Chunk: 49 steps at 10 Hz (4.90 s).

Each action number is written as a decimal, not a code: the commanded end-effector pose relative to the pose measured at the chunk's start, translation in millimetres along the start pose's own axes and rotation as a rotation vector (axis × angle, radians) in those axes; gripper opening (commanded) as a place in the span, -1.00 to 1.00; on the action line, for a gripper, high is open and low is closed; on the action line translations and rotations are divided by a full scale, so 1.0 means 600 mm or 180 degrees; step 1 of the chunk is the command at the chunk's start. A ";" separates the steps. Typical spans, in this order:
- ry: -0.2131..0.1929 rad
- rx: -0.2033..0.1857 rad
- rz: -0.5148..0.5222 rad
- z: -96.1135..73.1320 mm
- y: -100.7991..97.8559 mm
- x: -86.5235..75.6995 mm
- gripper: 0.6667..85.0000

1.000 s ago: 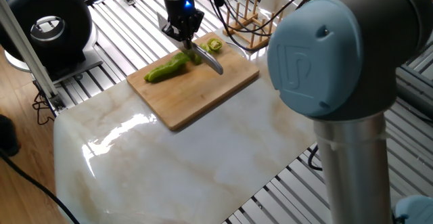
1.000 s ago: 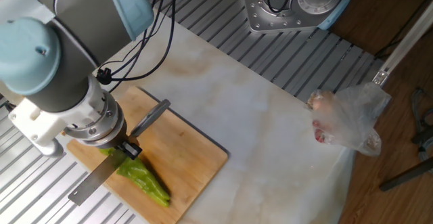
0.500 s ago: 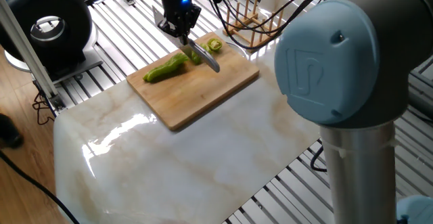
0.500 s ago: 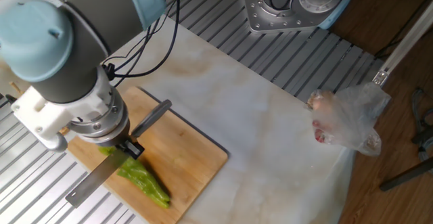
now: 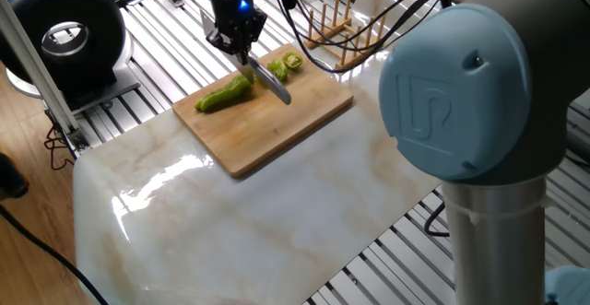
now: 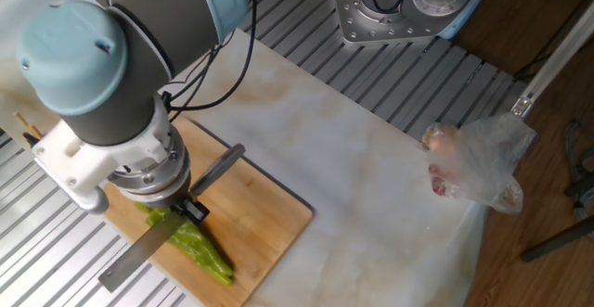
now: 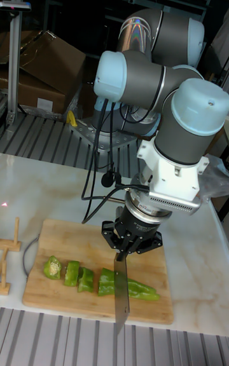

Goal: Chop the chili peppers

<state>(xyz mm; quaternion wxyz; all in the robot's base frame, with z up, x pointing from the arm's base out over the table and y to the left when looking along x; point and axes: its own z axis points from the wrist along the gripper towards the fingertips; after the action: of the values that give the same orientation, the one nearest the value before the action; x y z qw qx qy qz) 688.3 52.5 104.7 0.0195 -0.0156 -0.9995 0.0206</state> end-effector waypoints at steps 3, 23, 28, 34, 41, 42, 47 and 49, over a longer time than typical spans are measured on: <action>0.0029 -0.0092 0.0083 0.015 0.012 0.009 -0.98; 0.0039 -0.0129 -0.0446 0.011 -0.007 0.011 -0.98; 0.0062 -0.0169 -0.0463 0.020 -0.010 0.012 -0.98; 0.0064 -0.0209 -0.0538 0.034 -0.011 0.010 -0.98; 0.0052 -0.0233 -0.0553 0.032 -0.014 0.009 -0.98; 0.0050 -0.0262 -0.0555 0.028 -0.014 0.009 -0.98; 0.0061 -0.0380 -0.0522 0.011 -0.018 0.006 -0.98; 0.0054 -0.0473 -0.0561 0.006 -0.014 0.006 -0.98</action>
<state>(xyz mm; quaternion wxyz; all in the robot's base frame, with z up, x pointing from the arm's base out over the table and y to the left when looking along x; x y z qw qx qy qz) 683.3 40.6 95.9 0.0304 0.0699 -0.9965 -0.0357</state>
